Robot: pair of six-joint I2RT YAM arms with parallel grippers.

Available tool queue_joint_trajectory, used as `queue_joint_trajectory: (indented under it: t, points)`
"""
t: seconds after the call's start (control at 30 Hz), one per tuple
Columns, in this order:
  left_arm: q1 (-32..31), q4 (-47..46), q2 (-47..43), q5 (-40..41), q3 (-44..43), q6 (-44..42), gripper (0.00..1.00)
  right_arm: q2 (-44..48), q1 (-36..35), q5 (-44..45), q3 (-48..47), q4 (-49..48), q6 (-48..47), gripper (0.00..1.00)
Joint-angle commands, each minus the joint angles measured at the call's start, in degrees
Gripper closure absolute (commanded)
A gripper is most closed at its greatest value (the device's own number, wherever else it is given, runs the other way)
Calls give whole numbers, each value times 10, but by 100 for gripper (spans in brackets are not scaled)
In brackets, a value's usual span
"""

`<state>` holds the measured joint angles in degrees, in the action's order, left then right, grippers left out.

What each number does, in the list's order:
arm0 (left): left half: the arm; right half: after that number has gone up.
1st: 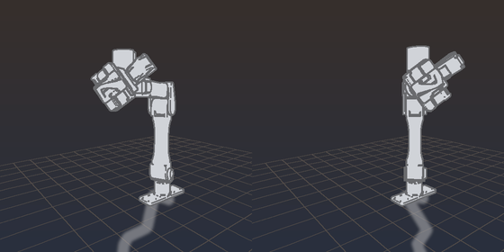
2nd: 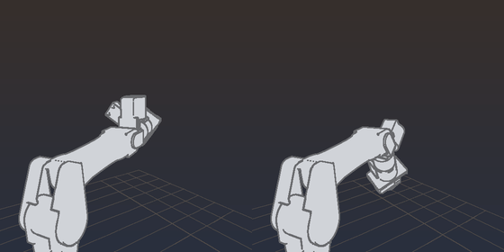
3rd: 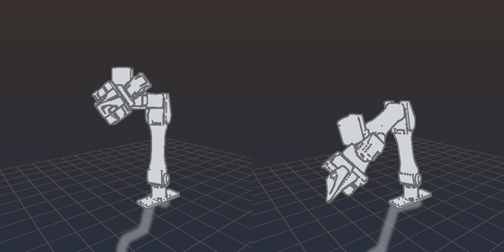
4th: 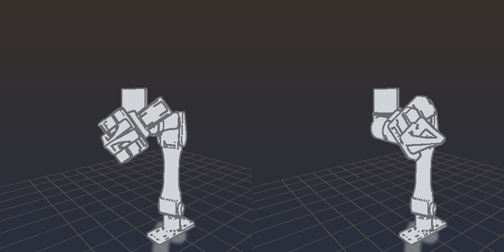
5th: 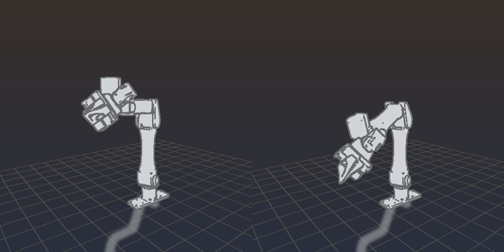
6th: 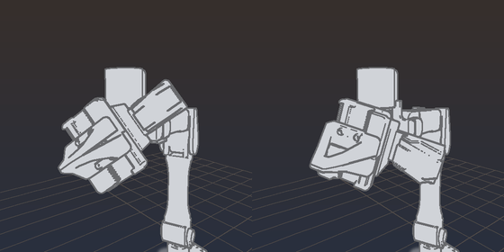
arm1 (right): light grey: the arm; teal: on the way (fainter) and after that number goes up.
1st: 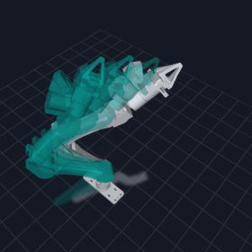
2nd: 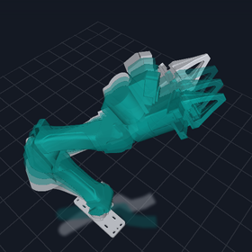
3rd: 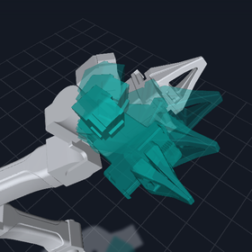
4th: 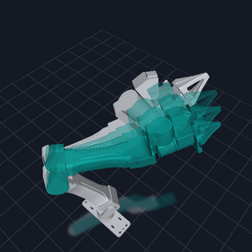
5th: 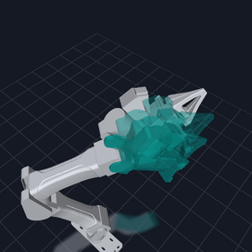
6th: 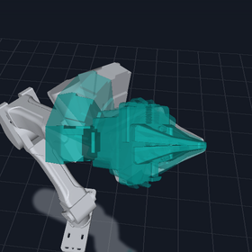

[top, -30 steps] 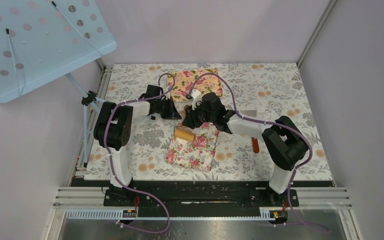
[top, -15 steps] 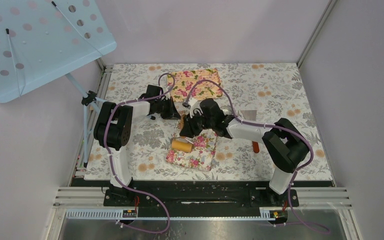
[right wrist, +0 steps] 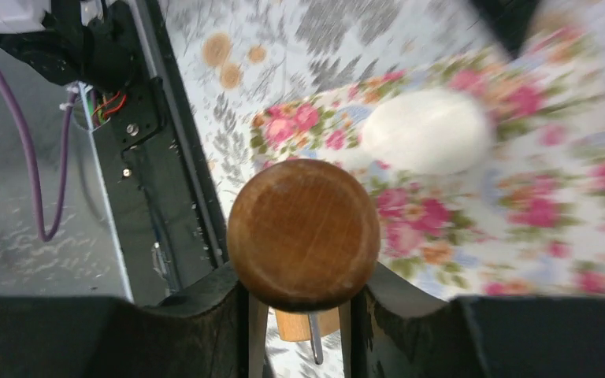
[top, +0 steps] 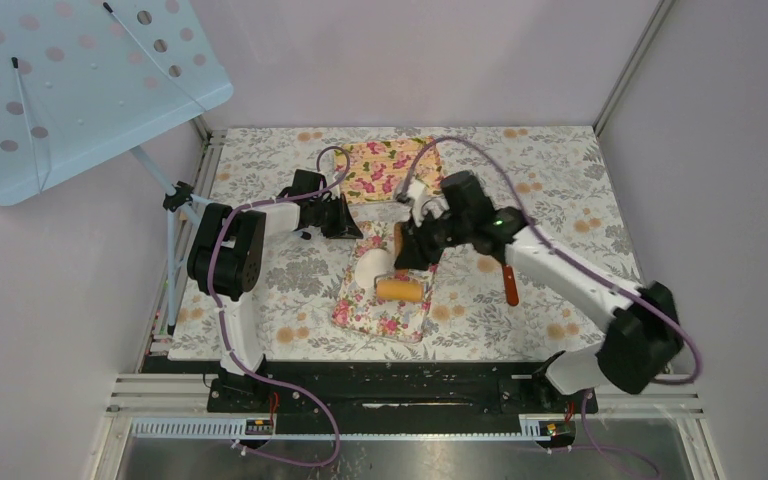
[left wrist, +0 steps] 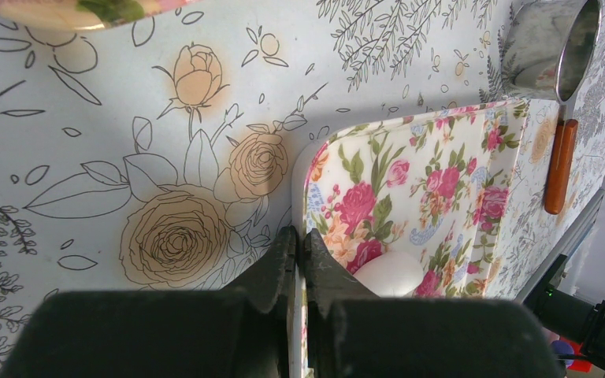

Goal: Roll out the dumpling wrappers from the dough

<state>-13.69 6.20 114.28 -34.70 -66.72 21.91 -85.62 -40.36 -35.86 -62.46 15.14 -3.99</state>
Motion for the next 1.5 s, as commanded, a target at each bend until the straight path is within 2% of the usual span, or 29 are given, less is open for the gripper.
queue_joint_trajectory:
  t: [0.0, 0.17, 0.33, 0.5, 0.6, 0.73, 0.87, 1.03, 1.23, 1.47]
  points:
    - [-1, 30, 17, -14, 4, -5, 100, 114, 65, -20, -85, 175, -146, 100]
    - [-1, 28, 15, -11, 6, -4, 100, 161, 115, 38, -48, 297, -300, 100]
    - [1, 24, 14, -10, 8, -1, 92, 184, 132, 80, 46, 303, -341, 100]
    - [8, 20, 13, -21, 9, 5, 78, 199, 144, 58, 100, 301, -380, 100]
    - [13, 18, 14, -24, 10, 10, 72, 188, 155, 39, 137, 262, -388, 100]
    - [14, 13, 13, -23, 16, 17, 67, 112, 166, 38, 134, 255, -393, 86]
    - [13, 4, 14, -32, 26, 35, 66, 15, 169, 33, 74, 294, -371, 68]
    - [10, -6, 9, -31, 32, 37, 65, -44, 174, 73, 25, 270, -337, 54]
    - [10, -10, 5, -29, 31, 27, 65, -64, 193, 119, 15, 222, -345, 43]
    - [10, -11, 3, -35, 31, 24, 64, -59, 233, 76, -26, 205, -326, 42]
